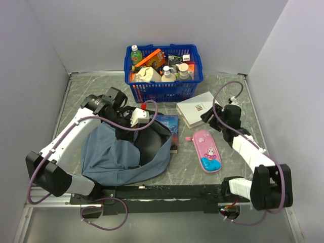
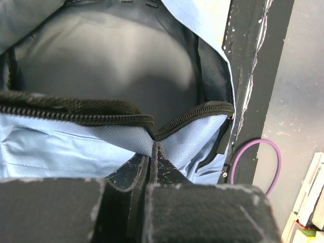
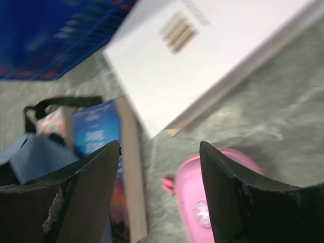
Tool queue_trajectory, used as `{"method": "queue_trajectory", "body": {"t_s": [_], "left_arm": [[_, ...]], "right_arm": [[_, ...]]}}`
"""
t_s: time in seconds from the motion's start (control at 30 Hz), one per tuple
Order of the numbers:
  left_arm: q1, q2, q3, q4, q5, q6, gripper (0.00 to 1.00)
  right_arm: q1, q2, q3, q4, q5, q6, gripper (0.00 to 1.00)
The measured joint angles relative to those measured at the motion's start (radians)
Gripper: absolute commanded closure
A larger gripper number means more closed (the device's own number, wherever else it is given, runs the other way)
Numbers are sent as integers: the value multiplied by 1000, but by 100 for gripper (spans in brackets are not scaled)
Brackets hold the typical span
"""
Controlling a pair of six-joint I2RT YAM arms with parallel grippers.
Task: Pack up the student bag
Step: Pick up the book from the center of the board.
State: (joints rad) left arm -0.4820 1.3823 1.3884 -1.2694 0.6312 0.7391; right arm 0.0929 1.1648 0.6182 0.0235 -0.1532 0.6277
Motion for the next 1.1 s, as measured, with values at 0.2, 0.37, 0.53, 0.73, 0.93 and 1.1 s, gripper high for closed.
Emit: {"method": "queue_trajectory", "body": {"t_s": [0.2, 0.37, 0.53, 0.73, 0.93, 1.1], "left_arm": [[0, -11, -48, 9, 1, 1, 99], [0, -18, -69, 24, 1, 1, 99], [0, -26, -99, 34, 1, 1, 99], [0, -26, -101, 38, 1, 1, 99], [0, -26, -101, 39, 1, 1, 99], [0, -26, -101, 40, 0, 1, 99]], "right_arm": [[-125, 105, 60, -11, 14, 11, 35], [-181, 192, 133, 14, 50, 10, 41], [-225, 296, 192, 55, 30, 34, 43], [-244, 359, 195, 56, -41, 83, 45], [-244, 411, 199, 59, -135, 121, 47], [-243, 500, 227, 61, -196, 137, 48]]}}
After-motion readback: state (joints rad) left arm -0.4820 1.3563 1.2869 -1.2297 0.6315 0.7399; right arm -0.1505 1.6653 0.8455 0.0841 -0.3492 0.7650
